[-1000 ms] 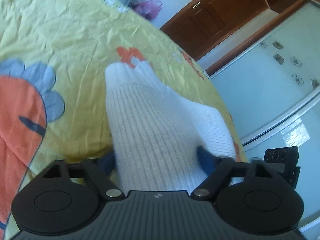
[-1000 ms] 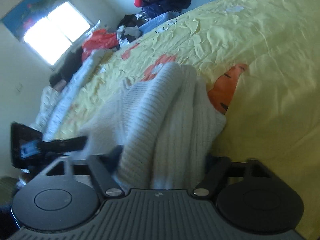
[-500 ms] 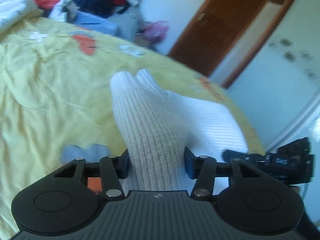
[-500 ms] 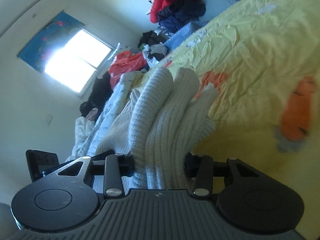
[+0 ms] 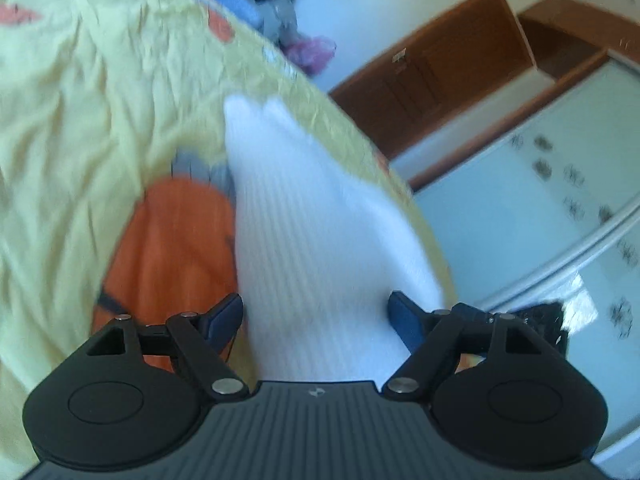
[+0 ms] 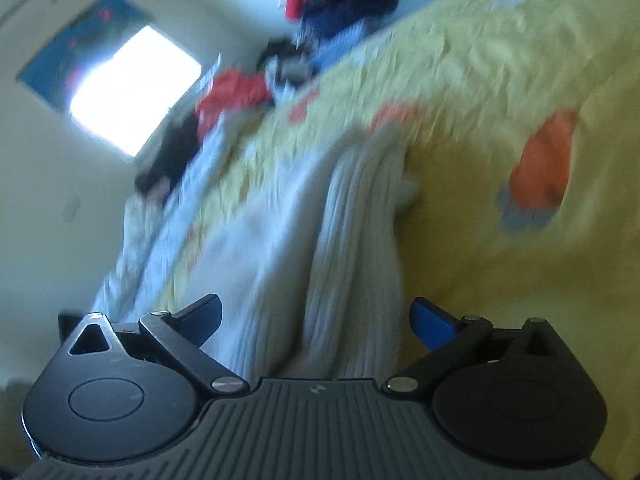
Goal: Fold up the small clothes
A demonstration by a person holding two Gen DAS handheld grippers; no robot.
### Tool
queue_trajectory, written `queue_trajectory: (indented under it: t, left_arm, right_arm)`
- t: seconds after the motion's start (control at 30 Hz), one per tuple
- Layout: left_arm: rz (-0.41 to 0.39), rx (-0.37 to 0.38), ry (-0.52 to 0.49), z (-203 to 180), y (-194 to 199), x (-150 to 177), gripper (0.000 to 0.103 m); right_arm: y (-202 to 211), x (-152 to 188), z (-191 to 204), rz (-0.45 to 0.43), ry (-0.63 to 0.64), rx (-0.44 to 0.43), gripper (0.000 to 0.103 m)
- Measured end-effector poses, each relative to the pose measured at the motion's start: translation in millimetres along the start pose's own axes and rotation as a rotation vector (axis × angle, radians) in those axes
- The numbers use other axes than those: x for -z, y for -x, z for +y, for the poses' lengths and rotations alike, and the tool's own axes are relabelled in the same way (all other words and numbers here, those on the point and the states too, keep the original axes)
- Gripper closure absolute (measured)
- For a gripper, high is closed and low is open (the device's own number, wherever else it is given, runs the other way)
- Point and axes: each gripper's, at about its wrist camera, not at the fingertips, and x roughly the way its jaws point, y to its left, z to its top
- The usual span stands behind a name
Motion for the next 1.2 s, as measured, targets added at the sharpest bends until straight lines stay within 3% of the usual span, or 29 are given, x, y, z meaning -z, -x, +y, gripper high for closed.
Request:
queue_trajectory:
  t: [0.1, 0.13, 0.17, 0.2, 0.23, 0.33, 0.4, 0.47, 0.53, 0.67, 0.73, 0.8, 0.9, 1.03, 1.2]
  left_arm:
    - [0.033, 0.013, 0.039, 1.3, -15.6, 3.4, 0.018]
    - [0.035, -0.014, 0.023, -3.4, -19.6, 2.6, 0.019]
    - [0.041, -0.052, -0.001, -9.7, -23.3, 0.5, 0.029]
    - [0.043, -0.096, -0.042, -20.5, -22.7, -1.0, 0.038]
    - [0.044, -0.145, -0.119, -35.3, -19.7, -2.6, 0.041]
    - [0.089, -0.225, -0.264, -58.4, -18.6, -3.7, 0.043]
    - [0.103, -0.255, -0.337, -59.4, -26.2, 3.4, 0.042]
    - [0.079, -0.249, -0.362, -54.2, -27.7, 8.3, 0.041]
    - [0.070, -0.236, -0.320, -48.0, -25.0, 8.5, 0.039]
    - [0.026, -0.260, -0.340, -57.8, -6.4, 9.1, 0.035]
    - [-0.026, -0.278, -0.386, -69.5, 13.0, 9.5, 0.034]
    - [-0.098, -0.311, -0.476, -85.0, 28.8, 9.4, 0.022]
    - [-0.194, -0.419, -0.627, -110.7, 32.7, 15.1, 0.018]
    - [-0.191, -0.446, -0.789, -129.1, 7.9, 29.8, 0.018]
    - [-0.117, -0.454, -0.870, -129.3, -29.2, 46.4, 0.018]
  right_arm:
    - [-21.9, 11.6, 5.1, 0.087, 0.001, -0.008, 0.010]
    - [-22.0, 16.4, 8.9, 0.068, 0.026, 0.001, 0.015]
    - [-24.7, 18.5, 16.6, 0.070, 0.079, 0.033, 0.019]
    - [-22.6, 20.4, 24.2, 0.074, 0.126, 0.061, 0.033]
    - [-16.3, 20.1, 31.2, 0.068, 0.167, 0.066, 0.041]
    - [5.8, 20.6, 40.9, 0.059, 0.266, 0.056, 0.047]
    - [-1.3, 27.6, 31.3, 0.093, 0.295, 0.098, 0.048]
    - [-6.0, 28.0, 15.0, 0.074, 0.245, 0.052, 0.047]
    - [-6.9, 28.7, 11.2, 0.060, 0.196, 0.046, 0.032]
    - [1.2, 23.8, 12.7, 0.040, 0.117, 0.059, 0.020]
    - [20.8, 15.6, 17.7, -0.031, 0.101, 0.066, 0.018]
    - [37.1, 3.6, 21.2, -0.125, 0.097, 0.058, 0.019]
    - [38.3, -25.7, 19.4, -0.193, 0.050, 0.018, 0.020]
    - [0.7, -61.6, 20.3, -0.122, 0.013, -0.014, 0.021]
    - [-46.7, -82.7, 24.7, -0.023, 0.050, 0.071, 0.023]
